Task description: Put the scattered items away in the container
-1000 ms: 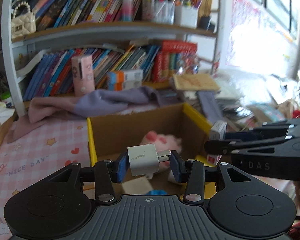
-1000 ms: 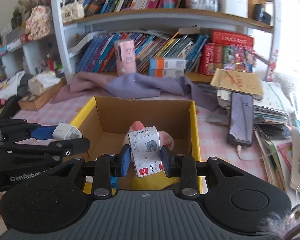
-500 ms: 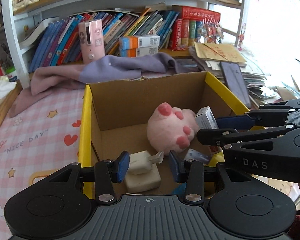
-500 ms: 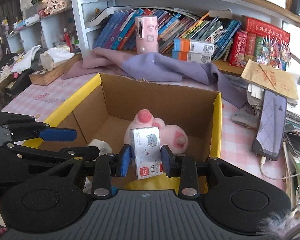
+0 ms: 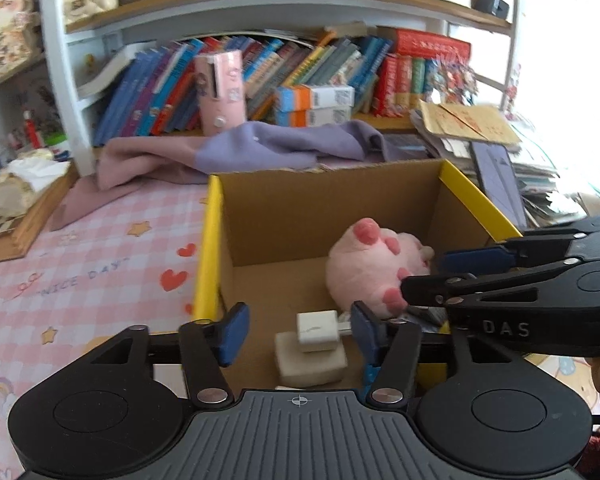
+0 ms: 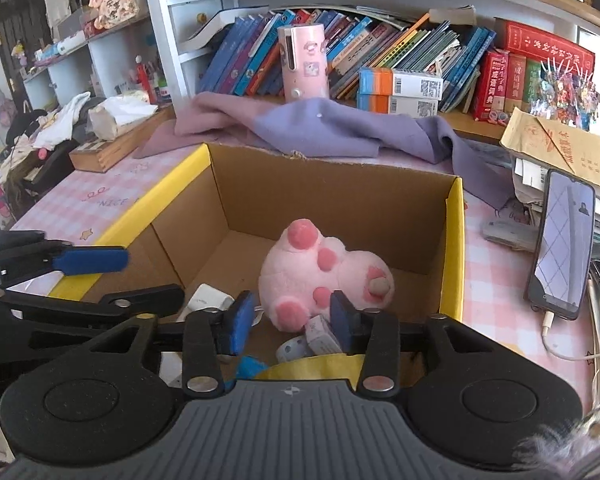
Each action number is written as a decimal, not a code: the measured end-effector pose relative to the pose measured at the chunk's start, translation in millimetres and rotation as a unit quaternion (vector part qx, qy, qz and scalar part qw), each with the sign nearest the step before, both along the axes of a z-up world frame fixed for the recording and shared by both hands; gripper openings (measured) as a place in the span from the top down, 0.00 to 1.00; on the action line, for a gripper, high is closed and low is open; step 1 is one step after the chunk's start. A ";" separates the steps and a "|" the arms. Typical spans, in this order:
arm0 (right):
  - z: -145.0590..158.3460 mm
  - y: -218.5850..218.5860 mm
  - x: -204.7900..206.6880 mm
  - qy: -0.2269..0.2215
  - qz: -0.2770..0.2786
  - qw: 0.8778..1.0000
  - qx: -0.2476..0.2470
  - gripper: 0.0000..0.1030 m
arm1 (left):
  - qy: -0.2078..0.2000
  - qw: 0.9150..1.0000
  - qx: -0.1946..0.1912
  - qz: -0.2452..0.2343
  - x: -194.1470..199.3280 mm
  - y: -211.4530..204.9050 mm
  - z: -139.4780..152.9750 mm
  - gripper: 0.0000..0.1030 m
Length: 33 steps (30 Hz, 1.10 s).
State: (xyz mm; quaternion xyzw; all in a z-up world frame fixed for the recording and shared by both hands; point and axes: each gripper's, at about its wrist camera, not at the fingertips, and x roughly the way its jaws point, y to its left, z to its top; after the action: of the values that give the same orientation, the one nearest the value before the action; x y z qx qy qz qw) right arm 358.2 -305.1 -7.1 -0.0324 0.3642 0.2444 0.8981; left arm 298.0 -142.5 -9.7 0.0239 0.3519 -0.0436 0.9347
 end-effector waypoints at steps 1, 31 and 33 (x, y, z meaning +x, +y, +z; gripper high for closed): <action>0.9 -0.1 -1.5 -0.001 -0.003 1.000 0.000 0.56 | -0.003 1.000 -0.002 0.004 -2.3 2.2 0.8 0.35; 34.0 45.8 -146.4 -0.064 -0.090 0.993 -0.031 0.09 | -0.070 0.997 -0.011 0.043 -129.0 75.6 23.0 0.01; 34.5 54.4 -160.7 -0.069 -0.095 0.993 -0.034 0.09 | -0.070 0.997 -0.009 0.045 -143.3 84.0 21.8 0.01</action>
State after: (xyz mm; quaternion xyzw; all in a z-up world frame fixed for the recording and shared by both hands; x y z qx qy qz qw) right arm 197.5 -250.7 27.4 -0.0448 0.3107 0.1432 0.9386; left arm 154.7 -58.5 12.1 0.0024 0.2861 -0.0028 0.9582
